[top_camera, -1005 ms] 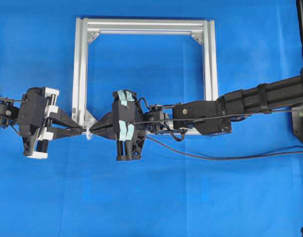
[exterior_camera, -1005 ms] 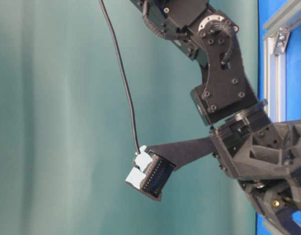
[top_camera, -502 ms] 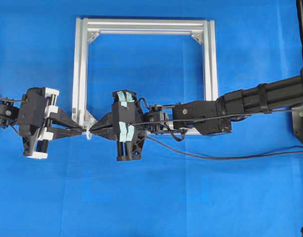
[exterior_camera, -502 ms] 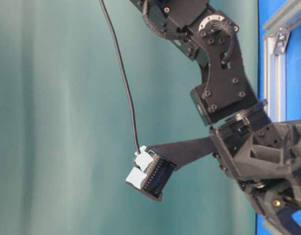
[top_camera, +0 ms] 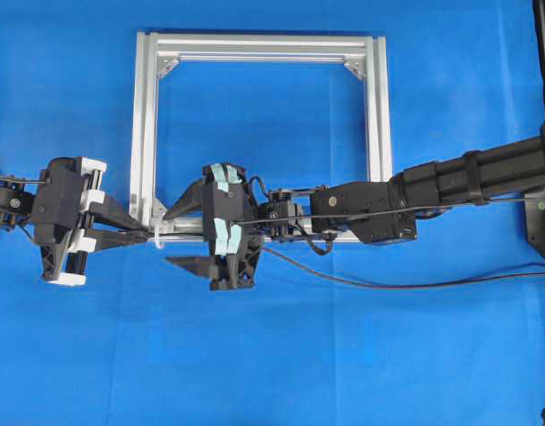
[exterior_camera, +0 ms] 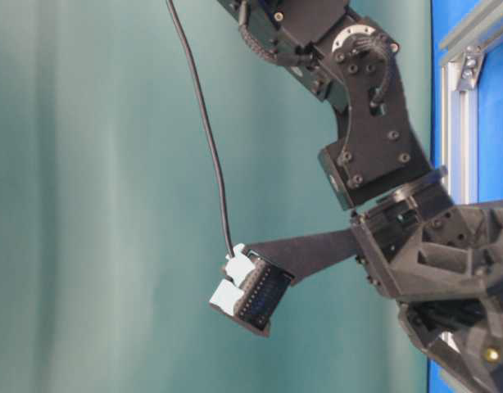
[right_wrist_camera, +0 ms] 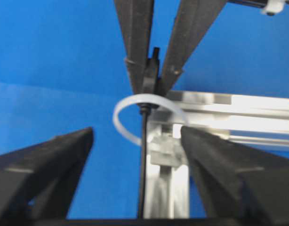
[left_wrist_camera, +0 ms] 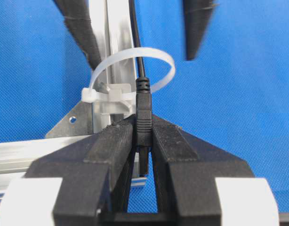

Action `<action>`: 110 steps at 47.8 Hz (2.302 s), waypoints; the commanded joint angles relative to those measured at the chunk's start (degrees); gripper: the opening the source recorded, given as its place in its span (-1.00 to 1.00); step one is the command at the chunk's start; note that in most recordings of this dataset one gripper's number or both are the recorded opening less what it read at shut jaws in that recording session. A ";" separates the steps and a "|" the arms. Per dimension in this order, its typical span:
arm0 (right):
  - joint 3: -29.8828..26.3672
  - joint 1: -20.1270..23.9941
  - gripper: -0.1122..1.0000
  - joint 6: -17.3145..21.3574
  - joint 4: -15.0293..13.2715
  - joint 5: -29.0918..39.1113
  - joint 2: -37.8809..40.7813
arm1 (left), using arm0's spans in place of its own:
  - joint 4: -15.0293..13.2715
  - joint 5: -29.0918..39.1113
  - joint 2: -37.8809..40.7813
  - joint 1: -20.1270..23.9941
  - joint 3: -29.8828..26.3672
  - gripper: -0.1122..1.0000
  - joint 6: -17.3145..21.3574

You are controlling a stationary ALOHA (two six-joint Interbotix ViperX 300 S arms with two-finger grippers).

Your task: Insert the wire through the string loop located on the left side.

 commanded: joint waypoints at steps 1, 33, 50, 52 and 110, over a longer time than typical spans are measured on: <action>-0.35 0.00 0.88 0.09 0.26 -0.18 -1.49 | 0.18 -0.09 -0.53 -0.09 -0.79 -0.67 -0.09; 6.59 0.09 0.88 0.26 0.26 -0.44 -6.77 | 0.18 19.51 -18.28 -0.09 0.97 -0.67 -0.44; 8.53 0.09 0.88 0.18 0.18 -0.53 -7.91 | 0.18 39.38 -33.22 -0.09 1.93 -0.67 -4.57; 8.53 0.09 0.88 0.18 0.18 -0.53 -7.91 | 0.18 41.13 -34.98 -0.09 2.11 -0.67 -5.19; 8.26 0.62 0.88 0.09 0.26 -1.76 -7.91 | 0.18 44.56 -38.23 1.32 3.16 0.55 -6.50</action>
